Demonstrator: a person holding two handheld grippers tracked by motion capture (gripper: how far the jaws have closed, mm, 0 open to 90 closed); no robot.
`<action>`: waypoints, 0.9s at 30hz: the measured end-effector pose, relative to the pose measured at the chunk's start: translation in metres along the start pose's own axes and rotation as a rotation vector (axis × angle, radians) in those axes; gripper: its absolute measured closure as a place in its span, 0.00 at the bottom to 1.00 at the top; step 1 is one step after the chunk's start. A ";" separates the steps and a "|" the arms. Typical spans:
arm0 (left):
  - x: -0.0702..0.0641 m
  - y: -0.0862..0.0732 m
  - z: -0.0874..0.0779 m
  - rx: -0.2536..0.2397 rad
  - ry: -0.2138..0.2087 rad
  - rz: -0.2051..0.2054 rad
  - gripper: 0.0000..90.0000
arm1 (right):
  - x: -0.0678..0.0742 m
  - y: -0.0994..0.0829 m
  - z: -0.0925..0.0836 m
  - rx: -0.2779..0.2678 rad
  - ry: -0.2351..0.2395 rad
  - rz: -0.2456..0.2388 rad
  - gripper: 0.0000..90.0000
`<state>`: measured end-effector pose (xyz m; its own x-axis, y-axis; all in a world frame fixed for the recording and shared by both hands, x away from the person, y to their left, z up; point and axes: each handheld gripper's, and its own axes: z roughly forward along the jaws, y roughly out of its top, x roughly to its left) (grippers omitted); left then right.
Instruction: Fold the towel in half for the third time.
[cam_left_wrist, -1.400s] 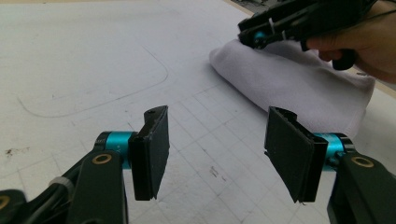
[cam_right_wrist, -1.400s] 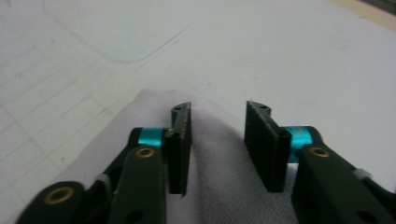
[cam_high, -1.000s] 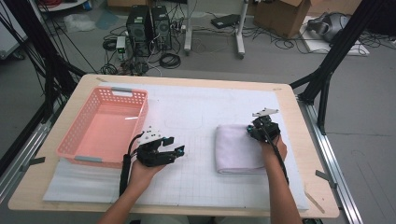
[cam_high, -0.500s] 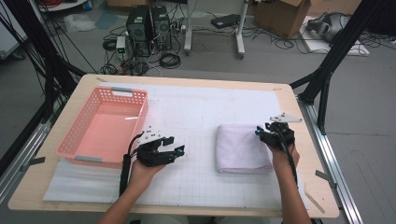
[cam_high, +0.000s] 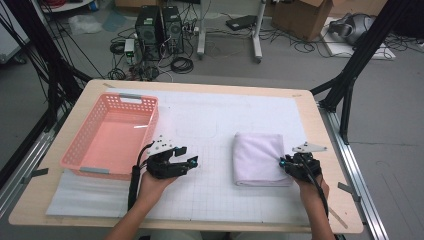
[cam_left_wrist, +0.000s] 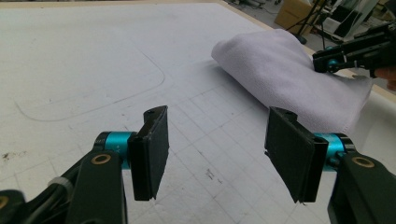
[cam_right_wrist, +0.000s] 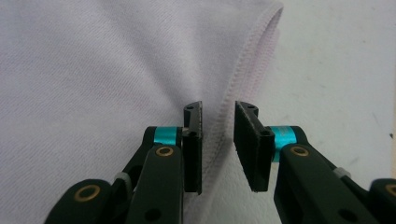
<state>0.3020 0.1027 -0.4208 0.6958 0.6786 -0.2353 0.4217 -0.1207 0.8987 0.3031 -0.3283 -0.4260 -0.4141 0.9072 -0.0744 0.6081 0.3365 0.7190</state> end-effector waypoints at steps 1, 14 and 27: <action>-0.001 0.000 0.000 0.003 -0.001 0.001 0.44 | 0.000 -0.001 -0.003 -0.015 0.002 0.004 0.79; -0.002 0.000 0.000 -0.009 -0.006 0.006 0.42 | 0.016 -0.028 -0.027 -0.007 0.108 -0.083 0.81; -0.004 0.001 0.001 -0.026 -0.032 0.013 0.31 | 0.004 -0.040 -0.052 -0.126 0.105 -0.022 0.61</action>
<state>0.2998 0.0990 -0.4193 0.7196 0.6534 -0.2349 0.3975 -0.1103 0.9110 0.2420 -0.3507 -0.4190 -0.4992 0.8662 -0.0229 0.5108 0.3155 0.7997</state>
